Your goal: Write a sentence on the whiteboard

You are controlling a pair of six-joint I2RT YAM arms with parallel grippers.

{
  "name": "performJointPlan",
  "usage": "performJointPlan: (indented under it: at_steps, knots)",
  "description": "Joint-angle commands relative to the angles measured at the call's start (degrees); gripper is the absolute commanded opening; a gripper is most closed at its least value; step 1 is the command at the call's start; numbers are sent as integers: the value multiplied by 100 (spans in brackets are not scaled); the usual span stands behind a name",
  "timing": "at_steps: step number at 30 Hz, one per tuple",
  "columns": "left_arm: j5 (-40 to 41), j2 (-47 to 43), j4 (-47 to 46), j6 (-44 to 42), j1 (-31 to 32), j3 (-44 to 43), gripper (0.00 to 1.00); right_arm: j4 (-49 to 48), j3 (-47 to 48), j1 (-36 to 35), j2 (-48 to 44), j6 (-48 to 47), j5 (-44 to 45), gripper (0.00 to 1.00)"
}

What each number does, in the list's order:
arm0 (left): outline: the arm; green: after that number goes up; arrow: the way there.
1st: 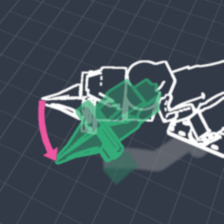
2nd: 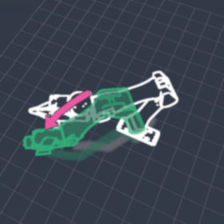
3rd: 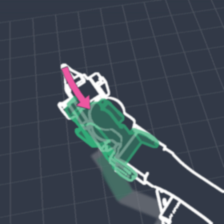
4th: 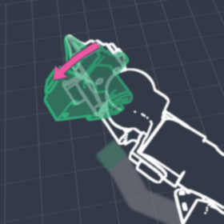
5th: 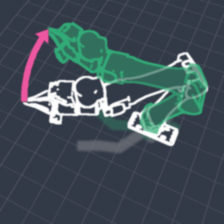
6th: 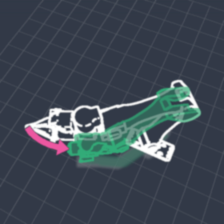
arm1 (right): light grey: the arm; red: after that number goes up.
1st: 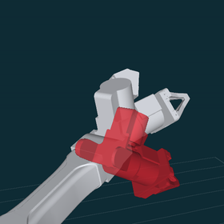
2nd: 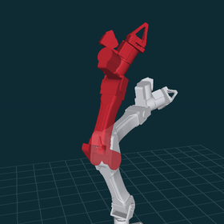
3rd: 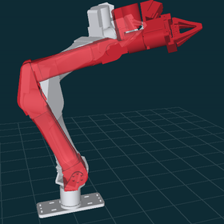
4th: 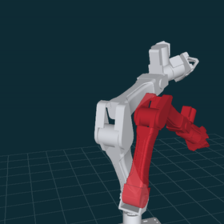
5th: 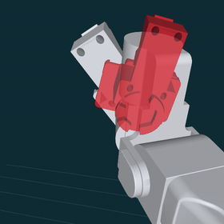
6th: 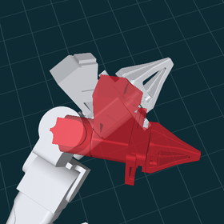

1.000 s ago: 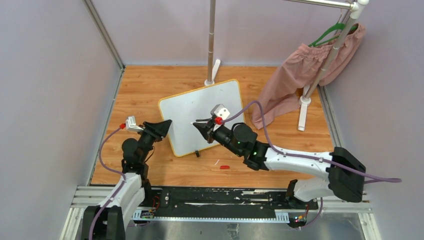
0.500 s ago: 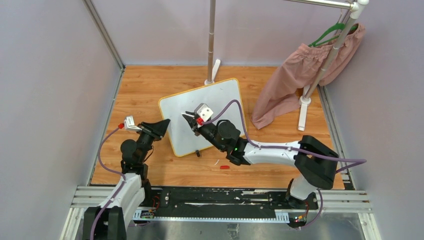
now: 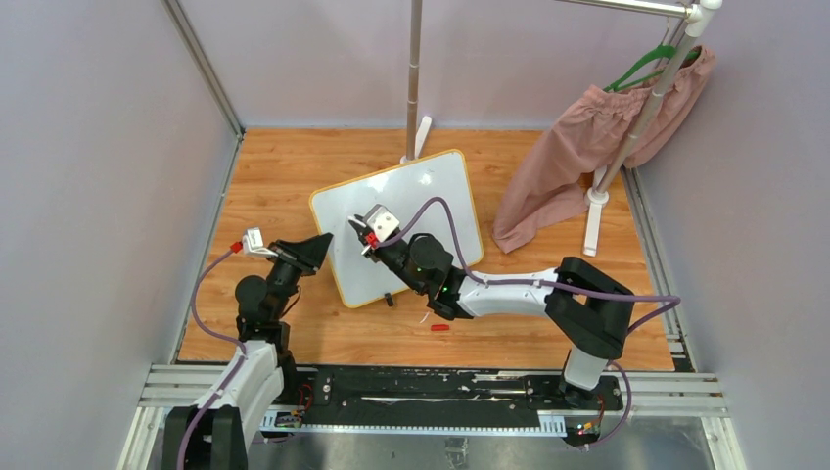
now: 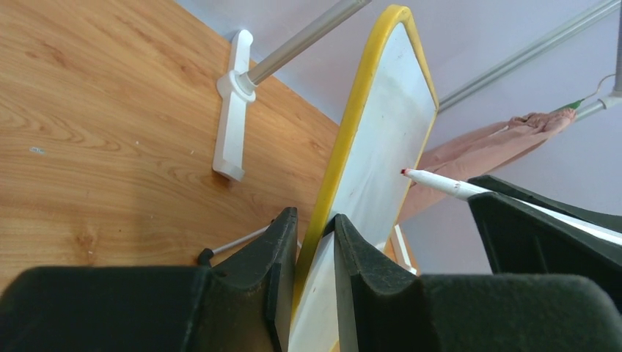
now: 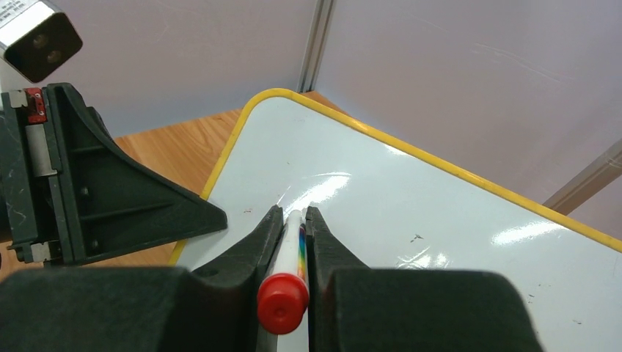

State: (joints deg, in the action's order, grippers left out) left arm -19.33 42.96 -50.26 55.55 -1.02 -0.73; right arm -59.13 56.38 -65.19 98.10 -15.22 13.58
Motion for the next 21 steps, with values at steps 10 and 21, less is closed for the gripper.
performJointPlan:
  at_steps: [10,21]
  knots:
    - [-222,-189,-669,-650,38,293,15,-550,-364,9,-314,-63,-72,0]
    - [-164,-186,-624,-853,366,359,0,-1044,-378,15,-251,-5,-123,0]
